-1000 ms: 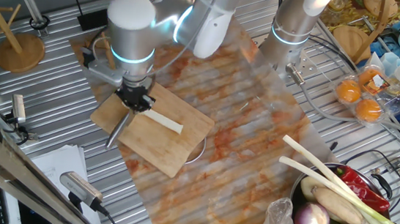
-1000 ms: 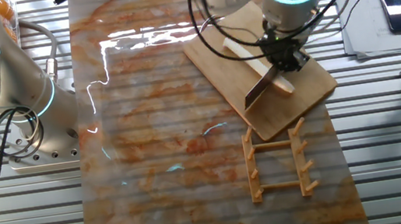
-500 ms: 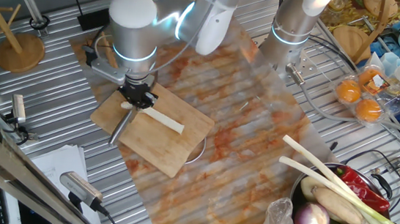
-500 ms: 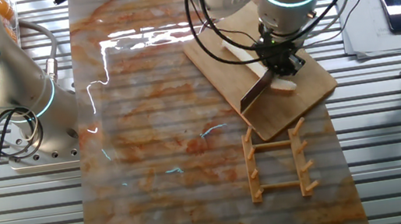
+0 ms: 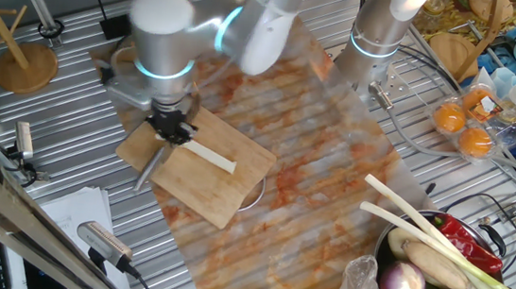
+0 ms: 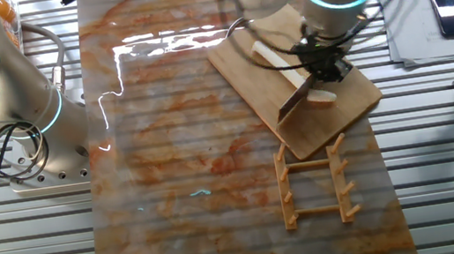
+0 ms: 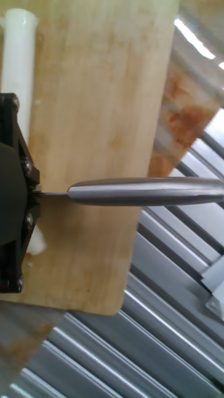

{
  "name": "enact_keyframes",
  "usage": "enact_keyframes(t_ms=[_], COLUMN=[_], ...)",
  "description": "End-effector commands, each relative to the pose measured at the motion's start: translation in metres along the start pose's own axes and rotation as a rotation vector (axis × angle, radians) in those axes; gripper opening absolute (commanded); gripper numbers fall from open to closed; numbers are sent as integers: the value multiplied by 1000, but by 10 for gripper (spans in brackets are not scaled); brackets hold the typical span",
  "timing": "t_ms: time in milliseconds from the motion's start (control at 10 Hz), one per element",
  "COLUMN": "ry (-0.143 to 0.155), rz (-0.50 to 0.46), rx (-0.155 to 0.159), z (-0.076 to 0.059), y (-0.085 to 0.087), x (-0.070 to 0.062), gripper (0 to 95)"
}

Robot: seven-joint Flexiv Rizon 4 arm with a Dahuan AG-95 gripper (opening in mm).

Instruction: Chop the scallions

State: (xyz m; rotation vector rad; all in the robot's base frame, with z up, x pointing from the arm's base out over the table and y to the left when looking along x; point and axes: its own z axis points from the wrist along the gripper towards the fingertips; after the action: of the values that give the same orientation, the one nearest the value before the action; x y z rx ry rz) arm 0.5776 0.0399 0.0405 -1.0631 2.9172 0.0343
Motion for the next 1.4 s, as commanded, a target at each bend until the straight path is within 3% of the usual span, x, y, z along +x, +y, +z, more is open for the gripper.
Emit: enact_keyframes(t_ms=[100, 200, 300, 400, 800, 1000, 1400], ry=[22, 35, 42, 52, 44, 54, 41], rz=[-6, -17, -7, -14, 30, 75, 120], rx=[28, 46, 31, 43, 40, 30, 31], z=[10, 0, -8, -24, -53, -57, -50], y=[2, 4, 6, 12, 27, 34, 43], x=[-1, -3, -4, -6, -5, -4, -11], gripper=[0, 0, 0, 0, 0, 0, 0])
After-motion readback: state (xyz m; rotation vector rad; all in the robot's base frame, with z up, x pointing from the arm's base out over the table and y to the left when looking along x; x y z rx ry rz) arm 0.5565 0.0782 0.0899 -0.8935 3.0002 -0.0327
